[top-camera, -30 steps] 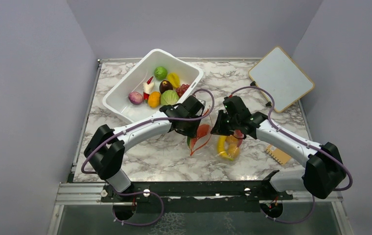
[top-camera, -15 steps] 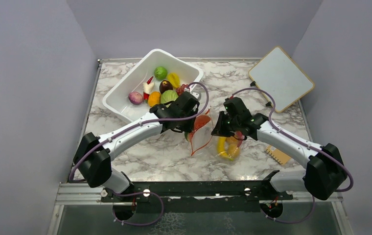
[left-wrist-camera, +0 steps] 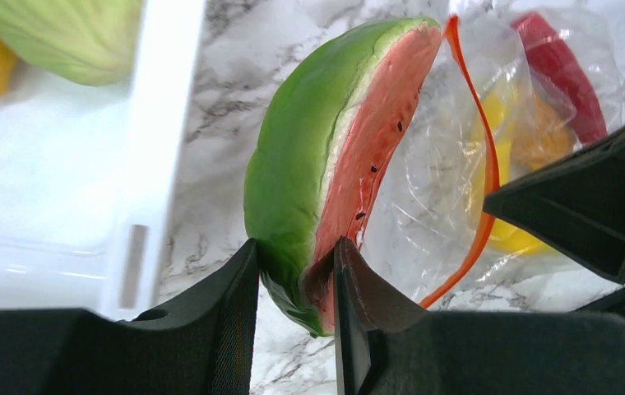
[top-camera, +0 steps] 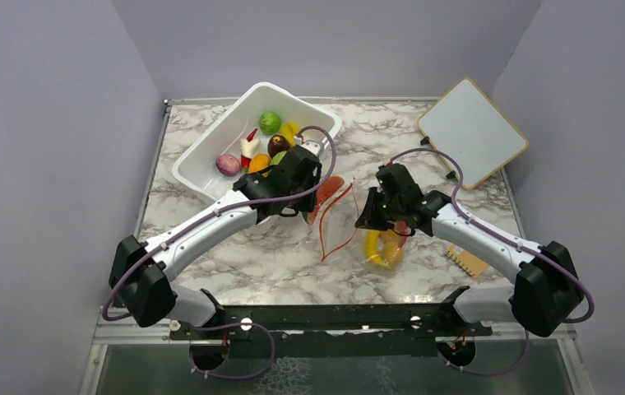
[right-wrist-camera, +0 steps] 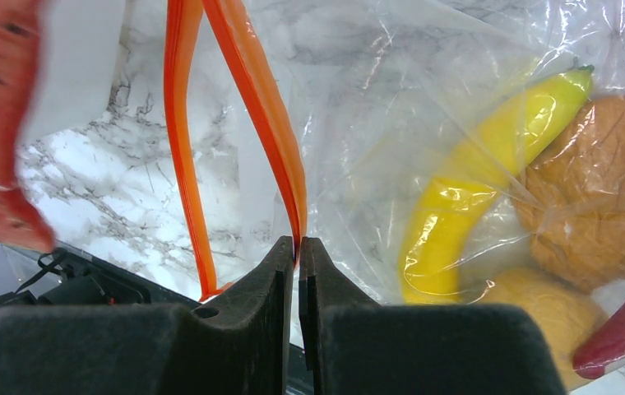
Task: Open the zip-top bag and remove the fake food
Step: Pick up the fake fruit from the zipper food storage bag, then place the fake fruit in the bin.
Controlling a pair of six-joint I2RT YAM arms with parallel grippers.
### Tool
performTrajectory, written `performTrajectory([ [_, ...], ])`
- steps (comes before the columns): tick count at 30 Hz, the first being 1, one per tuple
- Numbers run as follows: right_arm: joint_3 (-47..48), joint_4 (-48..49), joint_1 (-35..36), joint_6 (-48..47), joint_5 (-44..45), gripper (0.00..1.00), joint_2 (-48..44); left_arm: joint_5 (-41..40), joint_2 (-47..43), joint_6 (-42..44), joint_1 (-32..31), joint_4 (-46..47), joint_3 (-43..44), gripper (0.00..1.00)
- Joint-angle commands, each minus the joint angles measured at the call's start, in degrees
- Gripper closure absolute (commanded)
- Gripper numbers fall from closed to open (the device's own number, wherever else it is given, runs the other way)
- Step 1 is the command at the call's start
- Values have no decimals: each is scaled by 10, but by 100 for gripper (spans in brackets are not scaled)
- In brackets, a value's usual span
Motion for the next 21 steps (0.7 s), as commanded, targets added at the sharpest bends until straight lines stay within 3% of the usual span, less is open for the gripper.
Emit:
performTrajectory([
  [1,-7,4,3,2,16,91,-15,-48,-47,-11,33,32,4,100],
  [11,-12,4,3,2,13,91,-23,-17,-82,-25,208,35,-25,100],
  [15,-11,5,3,3,11,91,-25,29,-81,-36,279,43,-57,100],
  [21,-9,10,3,0,2,91,-20,103,-56,-54,325,61,-117,100],
])
